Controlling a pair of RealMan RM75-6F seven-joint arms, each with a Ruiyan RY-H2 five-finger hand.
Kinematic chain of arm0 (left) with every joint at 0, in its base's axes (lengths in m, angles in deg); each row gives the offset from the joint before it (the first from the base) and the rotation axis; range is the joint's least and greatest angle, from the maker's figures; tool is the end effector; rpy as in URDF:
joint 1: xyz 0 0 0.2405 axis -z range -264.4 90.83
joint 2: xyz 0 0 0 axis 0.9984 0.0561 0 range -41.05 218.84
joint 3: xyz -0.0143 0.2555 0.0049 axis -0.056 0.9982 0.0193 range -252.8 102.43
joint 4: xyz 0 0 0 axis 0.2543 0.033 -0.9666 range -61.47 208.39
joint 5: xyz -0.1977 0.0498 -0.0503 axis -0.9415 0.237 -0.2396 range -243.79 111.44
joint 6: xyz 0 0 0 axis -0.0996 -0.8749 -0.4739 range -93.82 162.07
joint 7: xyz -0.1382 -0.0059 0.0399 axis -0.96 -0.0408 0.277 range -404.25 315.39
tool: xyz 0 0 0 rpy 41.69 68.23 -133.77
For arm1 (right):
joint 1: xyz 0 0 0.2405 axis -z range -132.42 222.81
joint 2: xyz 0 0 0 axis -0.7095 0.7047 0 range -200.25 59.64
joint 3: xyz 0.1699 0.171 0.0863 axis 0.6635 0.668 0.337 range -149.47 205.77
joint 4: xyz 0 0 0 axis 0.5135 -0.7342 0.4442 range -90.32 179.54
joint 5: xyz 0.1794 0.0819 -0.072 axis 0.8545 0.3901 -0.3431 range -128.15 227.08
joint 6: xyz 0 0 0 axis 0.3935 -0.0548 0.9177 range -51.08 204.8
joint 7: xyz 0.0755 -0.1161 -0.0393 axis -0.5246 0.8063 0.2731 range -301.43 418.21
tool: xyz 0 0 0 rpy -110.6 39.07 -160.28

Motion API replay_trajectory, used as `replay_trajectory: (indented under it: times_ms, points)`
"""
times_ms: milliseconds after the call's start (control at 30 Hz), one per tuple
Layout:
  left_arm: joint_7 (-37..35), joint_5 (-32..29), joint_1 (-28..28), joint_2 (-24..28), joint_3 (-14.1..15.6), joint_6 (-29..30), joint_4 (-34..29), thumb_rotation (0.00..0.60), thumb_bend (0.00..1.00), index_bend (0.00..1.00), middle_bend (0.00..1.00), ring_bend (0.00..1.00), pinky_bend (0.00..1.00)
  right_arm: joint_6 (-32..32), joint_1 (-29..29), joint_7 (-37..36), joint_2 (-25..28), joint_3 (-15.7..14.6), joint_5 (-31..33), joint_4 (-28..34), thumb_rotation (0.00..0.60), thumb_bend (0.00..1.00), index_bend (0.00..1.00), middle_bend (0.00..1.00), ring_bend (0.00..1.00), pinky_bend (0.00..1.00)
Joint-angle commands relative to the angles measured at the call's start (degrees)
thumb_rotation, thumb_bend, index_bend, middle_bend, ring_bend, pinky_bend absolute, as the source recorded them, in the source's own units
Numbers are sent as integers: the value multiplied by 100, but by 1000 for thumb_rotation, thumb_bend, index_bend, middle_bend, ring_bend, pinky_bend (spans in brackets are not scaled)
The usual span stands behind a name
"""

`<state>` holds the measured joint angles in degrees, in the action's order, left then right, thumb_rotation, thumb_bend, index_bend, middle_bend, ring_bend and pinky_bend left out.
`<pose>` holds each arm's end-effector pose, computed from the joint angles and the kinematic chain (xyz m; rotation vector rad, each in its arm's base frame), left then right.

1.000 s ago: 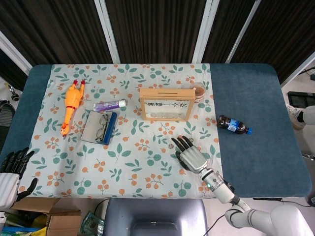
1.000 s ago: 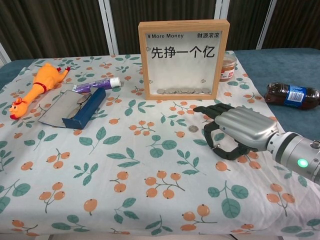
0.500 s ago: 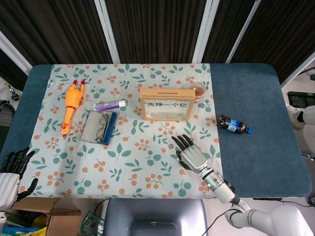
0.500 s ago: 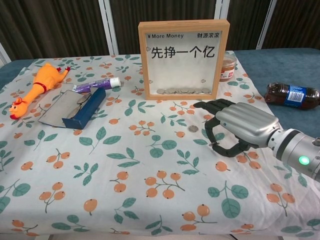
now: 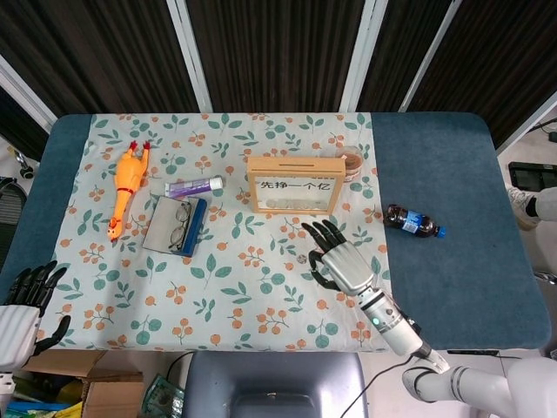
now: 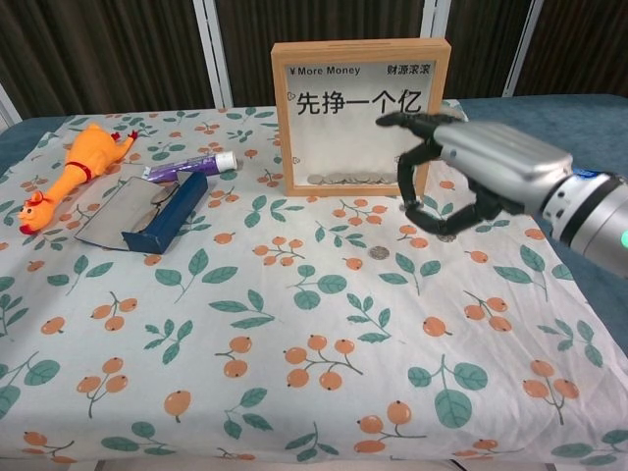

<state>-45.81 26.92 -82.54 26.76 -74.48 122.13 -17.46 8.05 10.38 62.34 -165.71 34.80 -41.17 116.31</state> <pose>-0.3063 0.1642 0.1633 -1.5010 -0.8437 -0.9268 -0.1648 -0.3122 -0.0222 1.8731 -0.7334 1.2244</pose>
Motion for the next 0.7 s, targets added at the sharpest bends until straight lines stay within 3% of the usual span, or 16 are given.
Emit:
replay_trajectory:
  times_ms: [33, 200, 400, 567, 700]
  points:
    - [31, -19, 16, -11, -4, -31, -4, 600, 393, 0, 0, 0, 0, 67, -211, 389, 751, 587, 323, 1091, 600, 553, 764, 142, 0, 6]
    - [31, 13, 45, -1, 11, -70, -16, 600, 392, 0, 0, 0, 0, 659, -612, 1106, 1431, 1309, 1123, 1928, 600, 553, 763, 142, 0, 17]
    - [100, -99, 97, -12, -21, -198, -1, 600, 393, 0, 0, 0, 0, 1478, -1349, 2415, 1902, 1995, 2569, 2115, 600, 553, 756, 142, 0, 57]
    - [138, -208, 119, -30, -65, -253, 0, 600, 392, 0, 0, 0, 0, 1807, -1887, 3159, 2128, 2227, 3929, 2054, 600, 554, 754, 142, 0, 59]
    - [184, -279, 144, -43, -81, -321, -9, 600, 393, 0, 0, 0, 0, 1889, -2276, 3562, 2217, 2204, 4836, 1856, 600, 553, 752, 142, 0, 59]
